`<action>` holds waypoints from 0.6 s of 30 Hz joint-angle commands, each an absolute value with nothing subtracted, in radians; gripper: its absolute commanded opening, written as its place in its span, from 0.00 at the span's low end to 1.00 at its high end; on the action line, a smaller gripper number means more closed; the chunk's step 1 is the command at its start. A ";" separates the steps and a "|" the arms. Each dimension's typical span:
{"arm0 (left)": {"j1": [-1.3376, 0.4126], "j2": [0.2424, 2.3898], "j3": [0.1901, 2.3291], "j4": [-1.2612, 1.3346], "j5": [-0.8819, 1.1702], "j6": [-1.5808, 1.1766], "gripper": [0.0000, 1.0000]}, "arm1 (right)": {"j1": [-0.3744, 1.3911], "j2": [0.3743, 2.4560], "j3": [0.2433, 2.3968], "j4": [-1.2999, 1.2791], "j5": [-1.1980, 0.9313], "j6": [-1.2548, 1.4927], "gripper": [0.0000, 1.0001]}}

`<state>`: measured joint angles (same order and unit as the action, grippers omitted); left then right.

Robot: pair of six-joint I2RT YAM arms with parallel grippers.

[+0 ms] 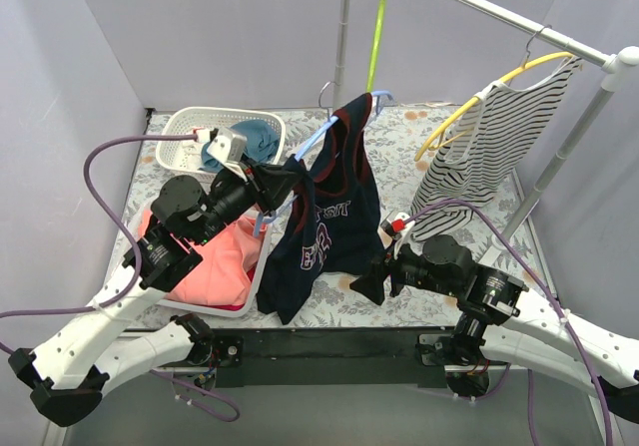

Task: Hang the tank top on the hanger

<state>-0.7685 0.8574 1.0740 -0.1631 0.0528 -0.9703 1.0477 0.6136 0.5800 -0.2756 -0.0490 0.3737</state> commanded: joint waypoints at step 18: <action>-0.764 0.968 1.218 -0.041 0.118 -0.989 0.00 | 1.051 0.623 0.566 -0.236 -0.060 0.399 0.79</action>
